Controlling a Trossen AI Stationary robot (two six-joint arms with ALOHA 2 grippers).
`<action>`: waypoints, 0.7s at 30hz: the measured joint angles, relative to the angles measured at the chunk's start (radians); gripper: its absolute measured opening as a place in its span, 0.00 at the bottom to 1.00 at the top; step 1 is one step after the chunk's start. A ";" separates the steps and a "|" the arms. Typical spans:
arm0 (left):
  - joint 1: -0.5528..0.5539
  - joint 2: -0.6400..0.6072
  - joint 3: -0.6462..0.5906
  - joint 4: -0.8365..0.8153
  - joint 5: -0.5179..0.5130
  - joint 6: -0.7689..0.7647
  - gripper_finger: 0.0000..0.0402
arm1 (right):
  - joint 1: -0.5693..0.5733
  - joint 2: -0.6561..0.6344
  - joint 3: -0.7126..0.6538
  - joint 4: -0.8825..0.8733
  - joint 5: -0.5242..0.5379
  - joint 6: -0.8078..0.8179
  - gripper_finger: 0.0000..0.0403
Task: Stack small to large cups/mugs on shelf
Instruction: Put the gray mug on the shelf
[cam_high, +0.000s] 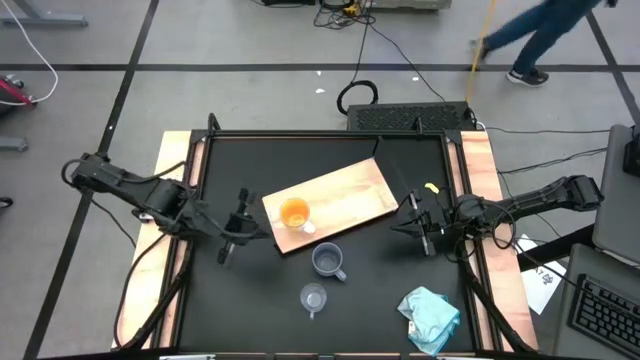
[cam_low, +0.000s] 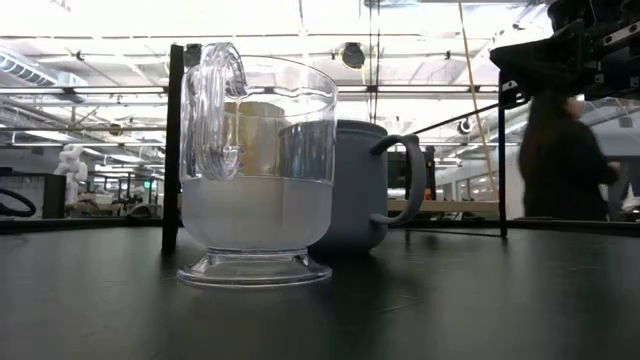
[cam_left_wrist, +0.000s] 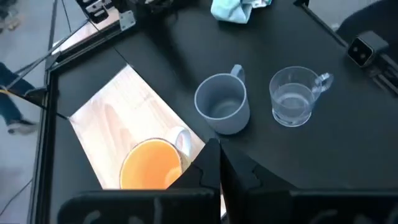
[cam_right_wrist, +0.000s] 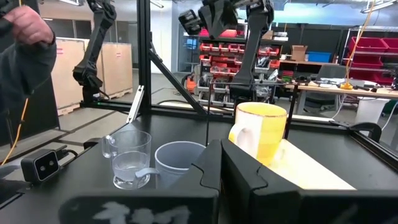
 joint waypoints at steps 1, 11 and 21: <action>-0.002 -0.026 -0.035 0.032 0.000 0.000 0.00 | 0.000 0.000 0.000 0.000 0.000 0.001 0.00; -0.023 -0.296 -0.415 0.400 -0.021 -0.055 0.00 | 0.000 0.000 0.000 -0.001 0.000 0.002 0.00; -0.105 -0.453 -0.651 0.680 -0.099 0.010 0.00 | 0.002 0.000 0.000 -0.007 0.000 0.002 0.00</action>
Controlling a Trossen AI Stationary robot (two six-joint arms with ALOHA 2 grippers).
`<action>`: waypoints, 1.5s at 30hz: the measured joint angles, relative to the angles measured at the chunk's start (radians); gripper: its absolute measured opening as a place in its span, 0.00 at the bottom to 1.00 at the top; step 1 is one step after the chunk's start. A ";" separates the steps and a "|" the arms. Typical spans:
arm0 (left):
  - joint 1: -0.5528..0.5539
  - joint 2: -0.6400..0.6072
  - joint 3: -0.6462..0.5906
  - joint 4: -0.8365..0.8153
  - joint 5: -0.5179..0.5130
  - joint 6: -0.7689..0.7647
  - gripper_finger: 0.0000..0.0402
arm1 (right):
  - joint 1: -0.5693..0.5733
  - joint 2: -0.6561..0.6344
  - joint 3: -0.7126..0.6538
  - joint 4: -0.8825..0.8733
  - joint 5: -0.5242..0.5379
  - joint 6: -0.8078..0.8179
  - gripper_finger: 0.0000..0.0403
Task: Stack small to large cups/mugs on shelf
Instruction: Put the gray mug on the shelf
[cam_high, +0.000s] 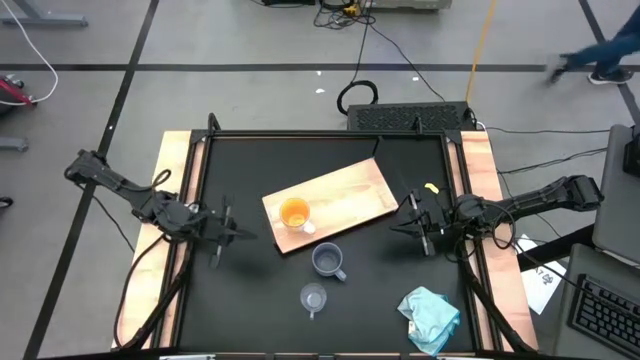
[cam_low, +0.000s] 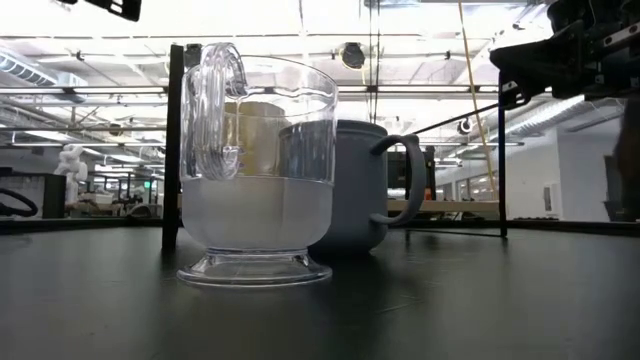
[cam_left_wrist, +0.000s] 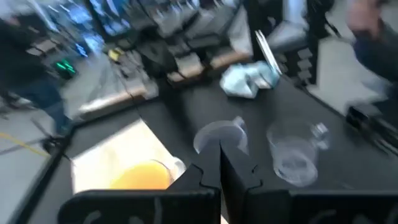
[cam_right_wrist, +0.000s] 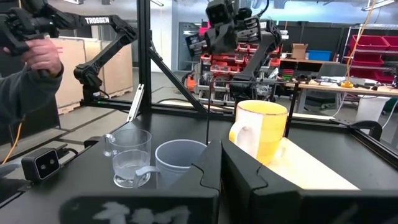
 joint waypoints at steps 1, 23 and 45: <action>-0.002 -0.017 -0.018 0.035 -0.016 0.007 0.00 | 0.000 0.000 0.000 -0.001 0.000 0.000 0.00; 0.162 -0.301 -0.239 0.063 -0.047 0.032 0.00 | 0.000 0.000 0.000 -0.016 0.000 0.004 0.00; 0.157 -0.418 -0.452 0.100 0.073 -0.055 0.00 | 0.000 0.000 0.000 -0.043 0.000 0.026 0.00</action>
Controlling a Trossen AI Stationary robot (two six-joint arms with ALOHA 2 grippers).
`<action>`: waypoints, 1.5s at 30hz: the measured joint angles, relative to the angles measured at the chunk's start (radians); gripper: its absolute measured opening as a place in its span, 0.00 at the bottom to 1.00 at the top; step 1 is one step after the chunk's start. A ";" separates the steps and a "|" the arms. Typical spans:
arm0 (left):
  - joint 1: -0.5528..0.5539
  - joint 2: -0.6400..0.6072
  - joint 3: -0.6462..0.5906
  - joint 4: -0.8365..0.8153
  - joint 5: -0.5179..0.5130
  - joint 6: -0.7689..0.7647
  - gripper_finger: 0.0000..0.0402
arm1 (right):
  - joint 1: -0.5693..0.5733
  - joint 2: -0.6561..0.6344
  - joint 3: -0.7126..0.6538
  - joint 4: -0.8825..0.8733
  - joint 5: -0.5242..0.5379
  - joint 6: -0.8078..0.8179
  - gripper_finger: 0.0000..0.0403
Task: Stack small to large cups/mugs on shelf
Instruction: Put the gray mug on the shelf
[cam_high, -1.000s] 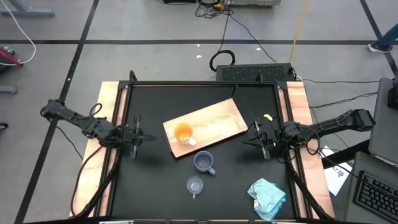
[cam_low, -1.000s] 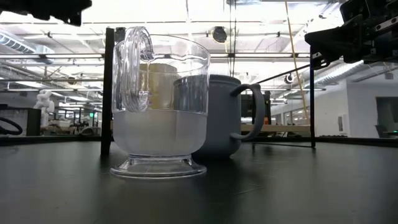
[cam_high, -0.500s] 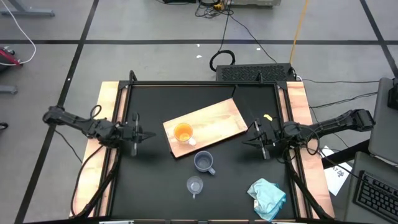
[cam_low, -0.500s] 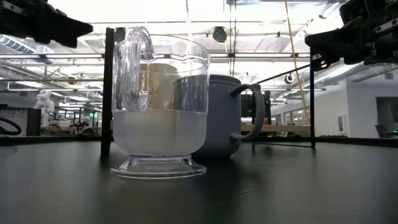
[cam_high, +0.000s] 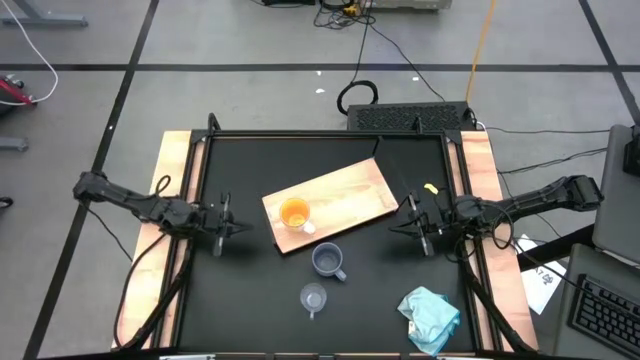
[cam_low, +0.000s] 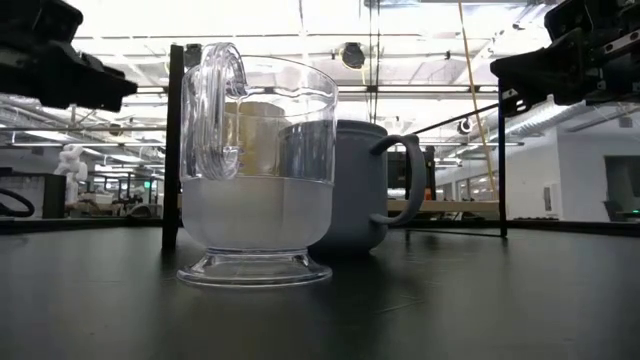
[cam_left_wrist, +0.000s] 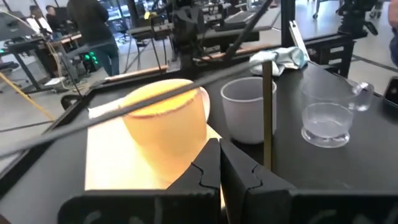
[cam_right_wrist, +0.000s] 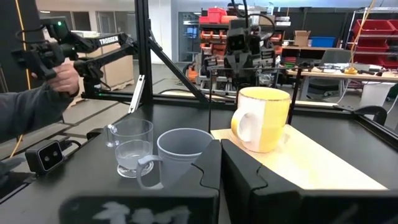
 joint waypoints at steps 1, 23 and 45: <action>0.000 0.000 -0.006 0.001 0.010 -0.001 0.00 | 0.000 0.000 0.000 0.004 0.000 0.000 0.00; 0.000 0.000 -0.046 0.000 0.045 -0.016 0.00 | 0.000 0.000 0.000 0.005 0.000 -0.003 0.00; 0.000 0.000 -0.046 0.002 0.046 -0.027 0.00 | 0.000 0.000 0.000 0.014 0.000 -0.034 0.00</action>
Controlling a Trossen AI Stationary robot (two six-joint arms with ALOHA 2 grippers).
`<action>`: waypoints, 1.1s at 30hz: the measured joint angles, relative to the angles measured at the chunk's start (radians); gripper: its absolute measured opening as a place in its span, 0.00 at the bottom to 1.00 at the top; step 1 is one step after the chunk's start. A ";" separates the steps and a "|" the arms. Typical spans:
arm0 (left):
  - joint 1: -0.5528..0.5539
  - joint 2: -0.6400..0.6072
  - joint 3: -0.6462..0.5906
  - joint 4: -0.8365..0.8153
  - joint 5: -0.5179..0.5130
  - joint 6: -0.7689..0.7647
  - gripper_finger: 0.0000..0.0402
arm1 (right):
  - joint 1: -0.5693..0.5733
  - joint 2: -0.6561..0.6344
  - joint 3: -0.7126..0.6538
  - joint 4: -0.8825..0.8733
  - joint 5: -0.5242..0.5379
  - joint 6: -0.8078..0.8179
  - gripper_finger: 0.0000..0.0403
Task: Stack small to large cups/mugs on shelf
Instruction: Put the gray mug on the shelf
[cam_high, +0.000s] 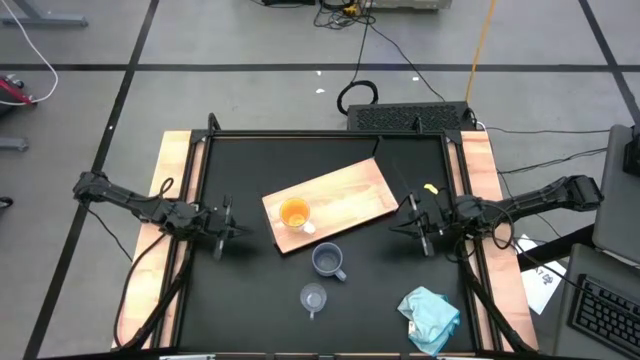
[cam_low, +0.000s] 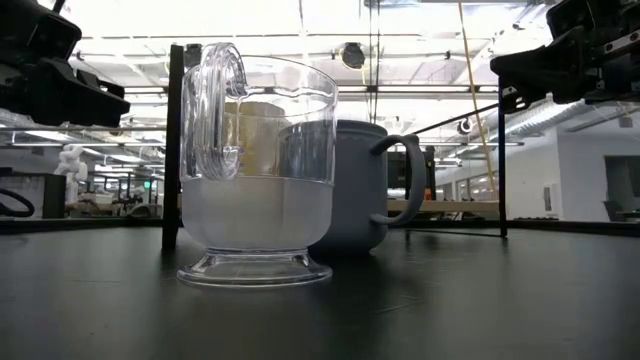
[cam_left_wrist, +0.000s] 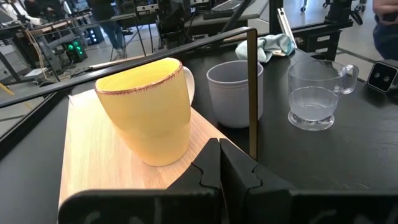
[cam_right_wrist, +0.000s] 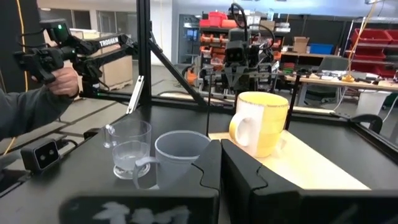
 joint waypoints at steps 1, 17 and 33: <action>0.000 0.000 0.000 0.000 0.000 0.000 0.00 | 0.000 0.000 0.000 0.007 0.000 0.000 0.00; 0.000 0.000 0.000 0.024 0.000 -0.011 0.01 | 0.000 0.046 0.114 -0.076 -0.034 -0.023 0.02; 0.000 0.002 0.000 0.043 0.000 -0.015 0.01 | 0.072 0.395 0.374 -0.105 -0.081 0.019 0.02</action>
